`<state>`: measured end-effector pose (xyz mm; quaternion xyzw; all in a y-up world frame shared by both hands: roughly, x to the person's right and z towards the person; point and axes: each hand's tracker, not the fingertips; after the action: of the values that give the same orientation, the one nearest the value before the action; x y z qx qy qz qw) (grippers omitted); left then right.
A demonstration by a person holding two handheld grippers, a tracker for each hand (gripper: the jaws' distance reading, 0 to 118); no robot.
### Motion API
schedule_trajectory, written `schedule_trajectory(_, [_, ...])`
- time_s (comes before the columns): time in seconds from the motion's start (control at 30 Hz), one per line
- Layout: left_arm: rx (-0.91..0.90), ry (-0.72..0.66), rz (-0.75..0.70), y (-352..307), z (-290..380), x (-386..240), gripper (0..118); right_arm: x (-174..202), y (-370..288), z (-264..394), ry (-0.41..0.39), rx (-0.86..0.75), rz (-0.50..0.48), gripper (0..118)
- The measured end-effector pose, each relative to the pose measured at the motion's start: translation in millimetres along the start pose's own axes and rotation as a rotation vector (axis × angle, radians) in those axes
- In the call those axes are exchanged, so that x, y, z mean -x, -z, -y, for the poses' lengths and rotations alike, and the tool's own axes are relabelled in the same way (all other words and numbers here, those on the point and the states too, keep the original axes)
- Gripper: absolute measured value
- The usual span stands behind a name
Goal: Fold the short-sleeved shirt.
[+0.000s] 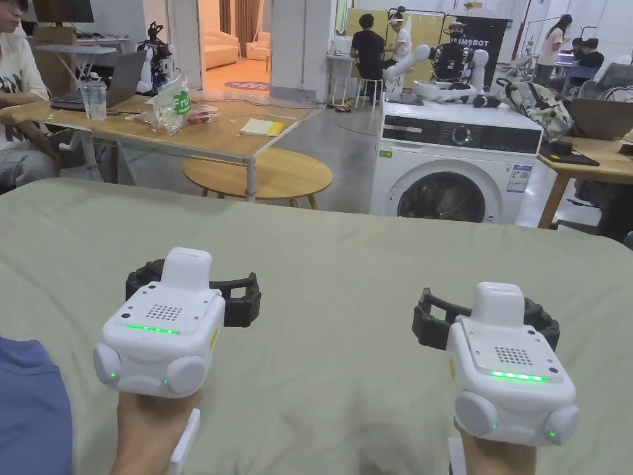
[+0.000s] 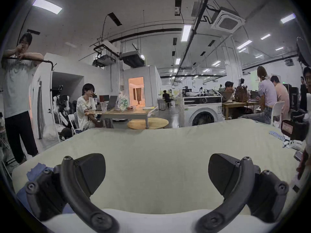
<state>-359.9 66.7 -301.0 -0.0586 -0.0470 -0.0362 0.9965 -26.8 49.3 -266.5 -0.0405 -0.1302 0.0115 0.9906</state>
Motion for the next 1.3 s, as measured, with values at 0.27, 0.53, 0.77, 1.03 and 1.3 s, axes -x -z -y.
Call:
schedule_trajectory(0.27, [-0.008,0.002,0.005,6,-1,-4,117,-7,3,-2,0.008,0.03,-0.005,118])
schedule_trajectory(0.53, [0.001,-0.018,0.009,10,3,-3,117,-6,2,-2,-0.001,0.031,-0.011,118])
schedule_trajectory(0.77, [-0.004,0.006,0.004,4,1,-1,117,2,2,2,-0.01,0.039,-0.023,118])
schedule_trajectory(1.03, [-0.002,0.011,0.003,2,1,3,117,9,0,2,-0.005,0.031,-0.026,118])
schedule_trajectory(1.3, [0.001,-0.008,0.01,0,0,5,117,9,-2,-1,-0.019,0.025,-0.03,118])
